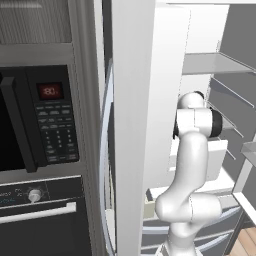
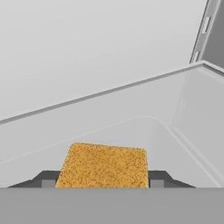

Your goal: Take the cakes from the fridge and place them on the empty tray on the dining counter.

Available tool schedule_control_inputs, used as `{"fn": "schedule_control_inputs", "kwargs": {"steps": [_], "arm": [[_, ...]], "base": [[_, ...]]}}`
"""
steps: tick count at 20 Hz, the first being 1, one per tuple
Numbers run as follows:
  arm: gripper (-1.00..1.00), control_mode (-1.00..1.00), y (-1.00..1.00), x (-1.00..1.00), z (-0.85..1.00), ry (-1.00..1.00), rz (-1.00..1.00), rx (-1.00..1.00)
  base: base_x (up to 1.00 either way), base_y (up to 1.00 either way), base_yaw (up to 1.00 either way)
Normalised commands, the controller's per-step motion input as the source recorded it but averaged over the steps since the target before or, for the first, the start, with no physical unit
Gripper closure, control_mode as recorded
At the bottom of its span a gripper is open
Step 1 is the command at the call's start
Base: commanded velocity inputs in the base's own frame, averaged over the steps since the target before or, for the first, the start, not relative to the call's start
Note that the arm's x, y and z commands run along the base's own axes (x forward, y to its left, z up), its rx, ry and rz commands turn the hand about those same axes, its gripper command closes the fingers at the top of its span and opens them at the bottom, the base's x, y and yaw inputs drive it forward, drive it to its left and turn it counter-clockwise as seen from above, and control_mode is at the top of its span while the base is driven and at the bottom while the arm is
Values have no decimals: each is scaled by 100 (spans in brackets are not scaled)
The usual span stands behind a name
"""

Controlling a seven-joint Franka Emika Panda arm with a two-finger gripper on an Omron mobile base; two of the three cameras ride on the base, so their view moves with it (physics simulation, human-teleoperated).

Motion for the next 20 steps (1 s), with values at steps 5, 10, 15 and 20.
{"fn": "schedule_control_inputs", "kwargs": {"steps": [5,10,15,20], "arm": [[100,-100,0,-14,-10,0,2,0],[100,-100,0,-82,6,-4,13,0],[100,-100,3,-99,0,-11,17,-1],[100,-100,3,-100,22,1,18,-5]], "base": [[0,0,0],[0,0,0],[0,0,0],[0,0,0]]}}
